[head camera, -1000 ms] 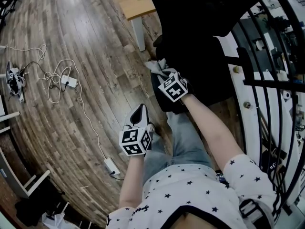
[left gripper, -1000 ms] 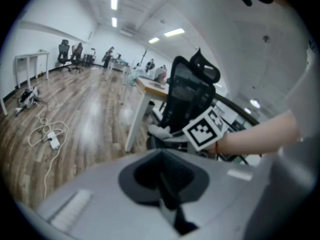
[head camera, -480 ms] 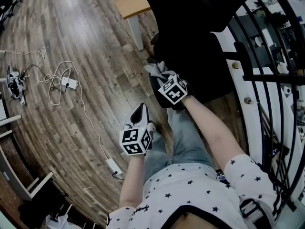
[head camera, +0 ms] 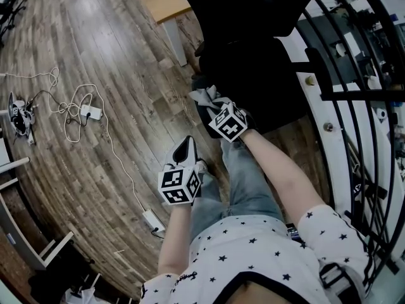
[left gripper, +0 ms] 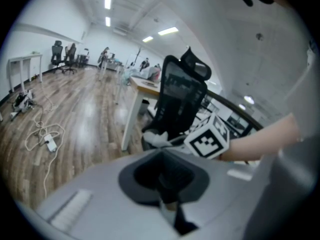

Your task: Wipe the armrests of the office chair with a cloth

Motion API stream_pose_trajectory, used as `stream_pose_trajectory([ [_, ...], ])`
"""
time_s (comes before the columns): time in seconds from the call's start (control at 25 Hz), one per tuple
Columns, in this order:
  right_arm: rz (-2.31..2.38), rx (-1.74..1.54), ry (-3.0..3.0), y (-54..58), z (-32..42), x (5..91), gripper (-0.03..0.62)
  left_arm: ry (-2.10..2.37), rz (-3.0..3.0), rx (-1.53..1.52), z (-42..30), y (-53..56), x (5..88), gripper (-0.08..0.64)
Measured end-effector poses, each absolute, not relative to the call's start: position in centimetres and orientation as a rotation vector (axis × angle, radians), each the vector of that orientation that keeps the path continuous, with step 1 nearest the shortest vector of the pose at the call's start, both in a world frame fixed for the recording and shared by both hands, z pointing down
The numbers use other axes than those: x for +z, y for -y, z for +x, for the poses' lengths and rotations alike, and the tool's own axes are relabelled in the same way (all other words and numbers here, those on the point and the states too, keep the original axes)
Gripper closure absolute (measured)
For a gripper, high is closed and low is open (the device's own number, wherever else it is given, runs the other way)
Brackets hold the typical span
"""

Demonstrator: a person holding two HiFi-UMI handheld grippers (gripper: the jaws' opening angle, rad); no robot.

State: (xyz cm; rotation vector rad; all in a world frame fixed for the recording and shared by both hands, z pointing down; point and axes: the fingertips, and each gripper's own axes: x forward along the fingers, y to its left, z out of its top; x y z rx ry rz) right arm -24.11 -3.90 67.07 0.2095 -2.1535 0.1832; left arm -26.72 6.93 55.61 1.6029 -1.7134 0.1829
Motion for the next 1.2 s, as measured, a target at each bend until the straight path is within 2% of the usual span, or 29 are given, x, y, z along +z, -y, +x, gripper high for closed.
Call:
stream_pose_trajectory([
  [1.2, 0.189, 0.187, 2.112, -3.3, -19.8, 67.1, 0.558, 1.67, 1.677, 0.193, -25.7, -9.2, 54.0, 0.555],
])
